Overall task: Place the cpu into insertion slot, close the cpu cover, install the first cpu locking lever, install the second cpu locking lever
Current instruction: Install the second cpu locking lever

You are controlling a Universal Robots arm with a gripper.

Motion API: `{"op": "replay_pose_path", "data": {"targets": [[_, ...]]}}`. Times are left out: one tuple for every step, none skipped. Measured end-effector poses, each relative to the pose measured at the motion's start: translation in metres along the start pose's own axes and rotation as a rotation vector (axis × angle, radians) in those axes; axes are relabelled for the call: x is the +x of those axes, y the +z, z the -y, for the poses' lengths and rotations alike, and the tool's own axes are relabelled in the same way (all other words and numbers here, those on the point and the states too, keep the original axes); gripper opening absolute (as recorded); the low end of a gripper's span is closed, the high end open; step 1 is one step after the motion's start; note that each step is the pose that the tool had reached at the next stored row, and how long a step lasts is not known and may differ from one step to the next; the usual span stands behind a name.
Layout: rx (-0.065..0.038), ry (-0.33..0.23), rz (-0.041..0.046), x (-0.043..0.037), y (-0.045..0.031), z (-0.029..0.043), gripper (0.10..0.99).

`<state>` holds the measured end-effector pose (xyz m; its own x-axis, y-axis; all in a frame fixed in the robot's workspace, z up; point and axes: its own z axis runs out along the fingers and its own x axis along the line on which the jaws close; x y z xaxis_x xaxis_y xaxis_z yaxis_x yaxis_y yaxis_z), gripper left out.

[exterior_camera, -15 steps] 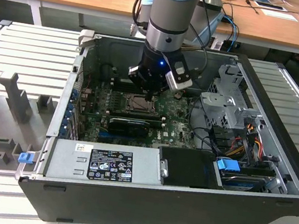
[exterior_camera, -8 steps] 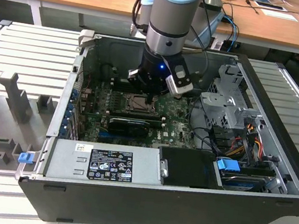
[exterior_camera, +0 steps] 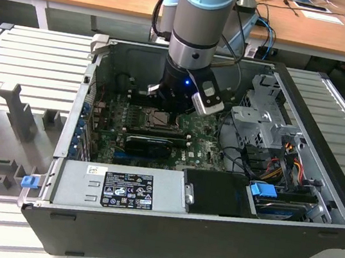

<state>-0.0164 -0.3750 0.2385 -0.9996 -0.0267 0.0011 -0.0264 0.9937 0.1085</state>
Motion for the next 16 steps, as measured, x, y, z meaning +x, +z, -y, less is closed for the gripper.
{"op": "replay_pose_path", "data": {"targets": [[-0.008,0.0,0.0003,0.0001,-0.0001,0.0019,0.106],[-0.024,0.0,0.0007,0.0005,-0.0002,0.0048,0.106],[-0.036,0.0,0.001,0.0017,-0.0002,0.0057,0.106],[-0.048,-0.001,0.0012,0.0031,-0.0002,0.0064,0.106],[-0.057,-0.001,0.0014,0.005,-0.0001,0.0068,0.106],[-0.061,-0.003,0.0013,0.0079,0.0,0.0072,0.106],[-0.062,-0.004,0.0012,0.0113,0.0003,0.0083,0.106],[-0.063,-0.006,0.0009,0.0135,0.0004,0.0096,0.106],[-0.063,-0.007,0.0008,0.0147,0.0004,0.0105,0.106],[-0.063,-0.008,0.0006,0.0163,0.0003,0.0116,0.106],[-0.063,-0.01,0.0004,0.0183,0.0003,0.0125,0.106],[-0.063,-0.012,0.0001,0.0212,0.0004,0.0134,0.106],[-0.064,-0.013,0.0,0.0232,0.0005,0.0138,0.106],[-0.065,-0.014,-0.0003,0.0262,0.0008,0.0143,0.106],[-0.065,-0.016,-0.0004,0.0282,0.0011,0.0146,0.106],[-0.066,-0.02,-0.0009,0.0309,0.0022,0.015,0.106]]}}
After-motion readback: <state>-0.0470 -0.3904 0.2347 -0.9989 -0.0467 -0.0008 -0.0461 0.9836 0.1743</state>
